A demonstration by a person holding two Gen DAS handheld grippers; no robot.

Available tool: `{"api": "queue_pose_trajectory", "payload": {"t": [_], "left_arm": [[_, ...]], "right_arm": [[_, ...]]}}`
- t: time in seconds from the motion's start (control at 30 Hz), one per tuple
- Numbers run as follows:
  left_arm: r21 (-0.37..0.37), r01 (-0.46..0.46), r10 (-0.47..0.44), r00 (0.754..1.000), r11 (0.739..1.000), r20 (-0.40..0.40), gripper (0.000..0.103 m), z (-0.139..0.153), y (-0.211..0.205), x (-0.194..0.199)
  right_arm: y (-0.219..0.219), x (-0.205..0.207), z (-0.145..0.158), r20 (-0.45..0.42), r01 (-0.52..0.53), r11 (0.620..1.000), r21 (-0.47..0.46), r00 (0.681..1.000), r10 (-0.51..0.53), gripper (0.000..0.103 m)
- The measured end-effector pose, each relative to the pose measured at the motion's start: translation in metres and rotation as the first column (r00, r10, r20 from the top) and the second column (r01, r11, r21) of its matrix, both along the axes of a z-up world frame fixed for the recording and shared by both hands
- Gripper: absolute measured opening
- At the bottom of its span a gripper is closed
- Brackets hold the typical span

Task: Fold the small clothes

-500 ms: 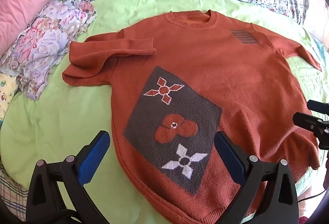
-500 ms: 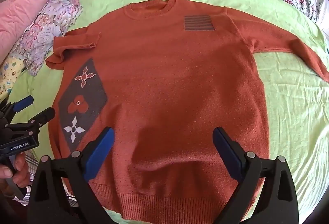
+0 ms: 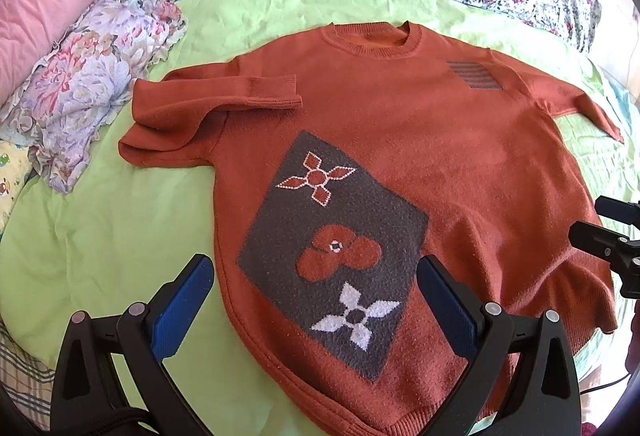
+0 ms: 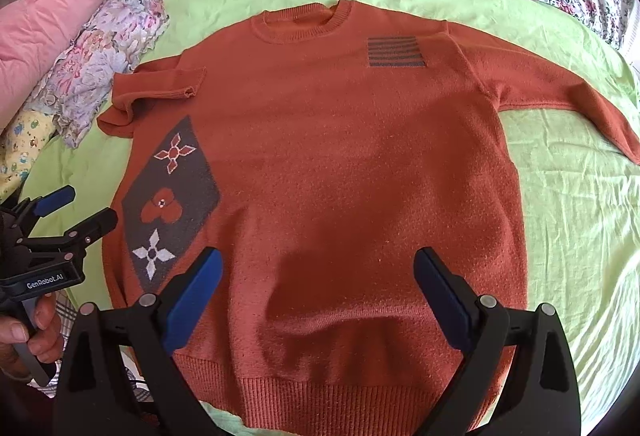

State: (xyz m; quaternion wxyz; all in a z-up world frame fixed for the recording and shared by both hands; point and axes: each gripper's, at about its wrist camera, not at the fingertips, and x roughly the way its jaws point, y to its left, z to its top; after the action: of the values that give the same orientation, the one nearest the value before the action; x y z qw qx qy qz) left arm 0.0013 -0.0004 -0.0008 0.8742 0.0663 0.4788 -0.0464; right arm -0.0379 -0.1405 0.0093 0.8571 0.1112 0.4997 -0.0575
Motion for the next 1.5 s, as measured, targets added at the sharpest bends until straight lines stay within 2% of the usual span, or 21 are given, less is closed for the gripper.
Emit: {"api": "queue_pose_trajectory", "payload": {"t": [0.17,0.3,0.5,0.83,1.13,1.5], "left_arm": [[-0.025,0.002,-0.002,1.000,1.000,0.010,0.102,0.000,0.000,0.000],[-0.010,0.000,0.000,1.000,1.000,0.006,0.102,-0.001,0.000,0.000],[-0.049,-0.001,0.003,1.000,0.999,0.025,0.102,0.001,0.002,0.002],[-0.031,0.000,0.002,0.998,1.000,0.063,0.102,0.005,0.000,0.000],[-0.051,0.008,-0.007,1.000,0.999,0.013,0.102,0.007,-0.002,0.002],[-0.012,0.018,-0.018,1.000,1.000,0.026,0.102,0.005,-0.011,0.008]], "right_arm": [[0.001,0.000,0.001,-0.007,0.003,1.000,-0.003,1.000,-0.003,0.096],[0.001,0.000,0.000,-0.032,0.000,1.000,0.002,0.999,0.000,0.096],[0.002,0.002,0.000,-0.060,-0.001,1.000,0.019,0.998,0.002,0.096],[0.002,0.002,0.001,-0.046,0.001,1.000,0.015,0.999,0.000,0.096],[0.003,0.002,0.002,-0.016,-0.008,1.000,0.004,1.000,0.008,0.096],[-0.004,0.002,-0.002,-0.009,-0.001,0.999,0.035,1.000,0.001,0.096]]}}
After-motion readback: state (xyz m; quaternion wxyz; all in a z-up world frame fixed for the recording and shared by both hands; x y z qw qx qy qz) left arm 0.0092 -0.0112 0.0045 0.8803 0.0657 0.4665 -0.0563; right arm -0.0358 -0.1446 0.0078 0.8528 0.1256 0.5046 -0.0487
